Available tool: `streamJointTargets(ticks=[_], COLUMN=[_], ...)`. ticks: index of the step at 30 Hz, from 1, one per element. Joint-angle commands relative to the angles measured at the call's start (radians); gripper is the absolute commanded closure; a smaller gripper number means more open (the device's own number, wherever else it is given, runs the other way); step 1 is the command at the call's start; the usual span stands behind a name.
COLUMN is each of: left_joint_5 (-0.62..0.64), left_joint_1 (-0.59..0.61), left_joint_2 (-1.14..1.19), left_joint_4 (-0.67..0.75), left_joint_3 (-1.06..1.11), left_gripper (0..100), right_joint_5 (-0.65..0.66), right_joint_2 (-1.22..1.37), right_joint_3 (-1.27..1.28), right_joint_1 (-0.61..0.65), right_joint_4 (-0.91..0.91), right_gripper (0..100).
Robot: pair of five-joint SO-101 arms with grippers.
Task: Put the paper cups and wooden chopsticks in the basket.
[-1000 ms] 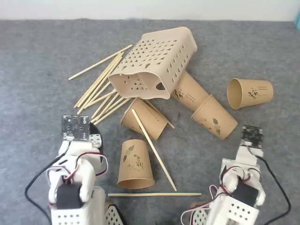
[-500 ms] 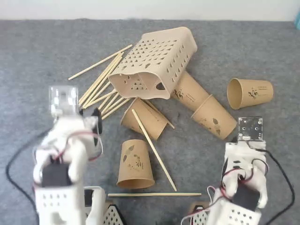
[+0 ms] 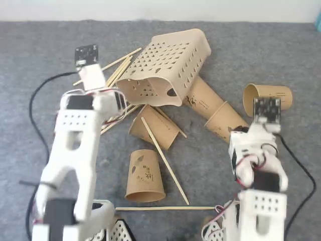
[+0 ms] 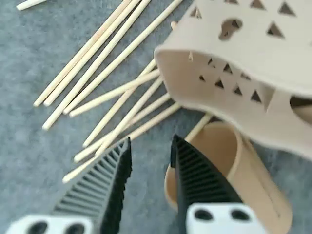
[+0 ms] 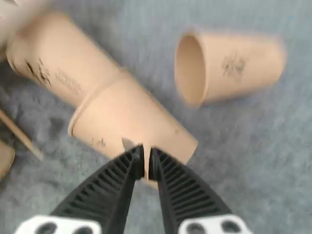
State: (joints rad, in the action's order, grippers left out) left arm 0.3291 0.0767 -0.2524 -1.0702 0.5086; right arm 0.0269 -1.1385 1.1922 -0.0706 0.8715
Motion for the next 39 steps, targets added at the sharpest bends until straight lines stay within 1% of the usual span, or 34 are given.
streamJointTargets(ticks=[1,4,6,12,14,17,20,22,24,25,28,34,39], left_joint_5=[0.069,0.077,0.078,0.161,0.178,0.18,0.176,0.175,0.175,0.175,0.176,0.18,0.181], left_joint_1=[-0.014,-0.011,-0.011,-0.012,-0.014,-0.032,-0.066,-0.083,-0.089,-0.089,-0.081,-0.078,-0.086], left_joint_2=[0.135,0.213,0.262,0.35,0.358,0.356,0.356,0.356,0.354,0.353,0.318,0.157,0.021], left_joint_4=[0.207,0.331,0.394,0.601,0.643,0.651,0.647,0.647,0.647,0.647,0.643,0.525,0.448], left_joint_3=[-0.064,-0.064,-0.064,-0.065,-0.065,-0.065,-0.065,-0.064,-0.067,-0.068,-0.07,-0.074,-0.081], left_gripper=[87,87,87,87,87,88,88,91,98,100,99,99,99], right_joint_5=[-0.041,-0.023,0.006,0.017,0.017,0.02,0.049,0.052,0.058,0.058,0.06,0.074,0.083], right_joint_2=[0.119,0.136,0.12,0.016,-0.031,-0.104,-0.17,-0.211,-0.249,-0.268,-0.303,-0.328,-0.331], right_joint_3=[-0.008,0.058,0.075,0.123,0.15,0.193,0.21,0.216,0.23,0.236,0.25,0.269,0.276], right_joint_1=[-0.002,-0.004,-0.002,0.002,0.002,0.002,0.004,0.004,0.004,0.005,0.005,0.036,0.036], right_joint_4=[-0.133,-0.213,-0.216,-0.213,-0.213,-0.209,-0.16,-0.131,-0.108,-0.104,-0.093,-0.081,-0.081], right_gripper=[96.5,96.5,96.5,96.5,96.5,96.5,96.5,96.5,96.5,96.5,96.5,96.5,96.4])
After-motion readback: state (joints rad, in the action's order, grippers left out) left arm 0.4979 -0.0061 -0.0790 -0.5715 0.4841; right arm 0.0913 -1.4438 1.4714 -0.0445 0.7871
